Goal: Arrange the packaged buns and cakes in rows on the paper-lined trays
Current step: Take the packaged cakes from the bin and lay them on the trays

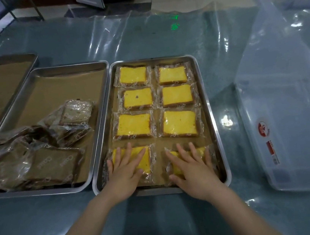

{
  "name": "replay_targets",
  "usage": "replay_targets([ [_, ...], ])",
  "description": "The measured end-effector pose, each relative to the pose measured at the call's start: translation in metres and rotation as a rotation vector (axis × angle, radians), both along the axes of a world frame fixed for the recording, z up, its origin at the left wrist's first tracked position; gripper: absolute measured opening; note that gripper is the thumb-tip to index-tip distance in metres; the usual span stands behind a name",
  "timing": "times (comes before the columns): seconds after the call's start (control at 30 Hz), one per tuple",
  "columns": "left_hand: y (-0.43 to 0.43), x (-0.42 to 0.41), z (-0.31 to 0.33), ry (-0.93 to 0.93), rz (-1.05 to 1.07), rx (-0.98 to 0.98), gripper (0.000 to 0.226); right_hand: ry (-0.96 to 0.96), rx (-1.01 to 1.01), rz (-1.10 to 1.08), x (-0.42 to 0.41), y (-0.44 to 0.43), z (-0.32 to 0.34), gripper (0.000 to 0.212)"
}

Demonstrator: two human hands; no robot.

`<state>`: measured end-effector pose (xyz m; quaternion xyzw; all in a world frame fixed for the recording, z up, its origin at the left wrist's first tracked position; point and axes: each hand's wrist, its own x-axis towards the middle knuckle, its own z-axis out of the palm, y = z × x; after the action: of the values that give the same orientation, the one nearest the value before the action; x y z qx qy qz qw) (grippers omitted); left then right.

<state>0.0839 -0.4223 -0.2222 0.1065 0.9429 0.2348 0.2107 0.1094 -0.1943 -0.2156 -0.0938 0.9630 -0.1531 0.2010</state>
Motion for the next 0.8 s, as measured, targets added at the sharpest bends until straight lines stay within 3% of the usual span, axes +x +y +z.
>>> replay_targets([
  [0.13, -0.001, 0.001, 0.013, -0.073, 0.006, 0.091, 0.056, 0.028, -0.053, -0.039, -0.001, -0.001, 0.006, 0.060],
  [0.27, -0.002, 0.003, 0.020, 0.018, 0.084, 0.124, 0.052, 0.314, -0.168, -0.201, -0.017, -0.003, 0.016, 0.049],
  [0.33, -0.002, 0.000, 0.020, 0.097, 0.084, 0.056, 0.055, 0.360, -0.169, -0.241, -0.032, -0.004, 0.017, 0.050],
  [0.53, 0.020, -0.048, 0.021, 0.222, 0.027, -0.075, 0.065, 0.155, -0.005, -0.165, -0.084, -0.007, 0.009, 0.058],
  [0.7, 0.029, -0.070, 0.009, 0.034, -0.071, -0.286, 0.067, 0.011, 0.079, -0.079, -0.084, 0.003, -0.005, 0.069],
  [0.8, 0.024, -0.065, 0.006, 0.016, -0.127, -0.322, 0.068, -0.009, 0.088, -0.046, -0.082, 0.008, -0.004, 0.071],
])
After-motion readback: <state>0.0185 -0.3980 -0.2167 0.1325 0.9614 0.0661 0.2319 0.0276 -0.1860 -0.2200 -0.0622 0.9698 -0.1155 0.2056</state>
